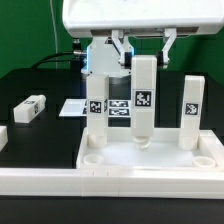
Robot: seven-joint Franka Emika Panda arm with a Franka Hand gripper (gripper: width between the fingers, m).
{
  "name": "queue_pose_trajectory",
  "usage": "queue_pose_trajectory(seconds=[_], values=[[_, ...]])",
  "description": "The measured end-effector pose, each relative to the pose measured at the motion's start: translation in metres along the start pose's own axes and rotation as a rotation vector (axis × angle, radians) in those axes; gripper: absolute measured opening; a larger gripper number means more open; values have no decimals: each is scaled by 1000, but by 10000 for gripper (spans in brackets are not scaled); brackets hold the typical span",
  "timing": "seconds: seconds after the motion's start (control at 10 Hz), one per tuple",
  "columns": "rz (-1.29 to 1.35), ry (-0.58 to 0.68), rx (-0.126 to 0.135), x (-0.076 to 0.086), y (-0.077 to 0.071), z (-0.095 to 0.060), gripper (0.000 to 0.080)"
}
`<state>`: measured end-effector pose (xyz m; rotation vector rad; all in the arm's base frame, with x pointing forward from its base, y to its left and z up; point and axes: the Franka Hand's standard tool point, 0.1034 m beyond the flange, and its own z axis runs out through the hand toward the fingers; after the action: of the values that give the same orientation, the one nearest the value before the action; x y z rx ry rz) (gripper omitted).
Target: Assemble desk
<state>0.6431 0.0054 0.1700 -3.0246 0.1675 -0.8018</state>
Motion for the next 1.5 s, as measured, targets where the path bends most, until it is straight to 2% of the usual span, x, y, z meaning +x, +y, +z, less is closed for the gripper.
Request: queue_pose_trajectory(seconds=[0.3, 0.4, 0.5, 0.6, 0.8, 1.1, 1.3, 1.5], values=[[4, -1, 2, 0, -2, 0, 290], [25, -3, 16, -3, -21, 0, 290], [24, -7, 33, -7, -46, -2, 290], [25, -10, 43, -11, -62, -2, 290], [25, -6, 48, -16, -72, 2, 290], [19, -10, 47, -18, -72, 4, 290], [-43, -34, 51, -29, -99, 5, 290], [-99, -59, 37, -36, -117, 5, 290]])
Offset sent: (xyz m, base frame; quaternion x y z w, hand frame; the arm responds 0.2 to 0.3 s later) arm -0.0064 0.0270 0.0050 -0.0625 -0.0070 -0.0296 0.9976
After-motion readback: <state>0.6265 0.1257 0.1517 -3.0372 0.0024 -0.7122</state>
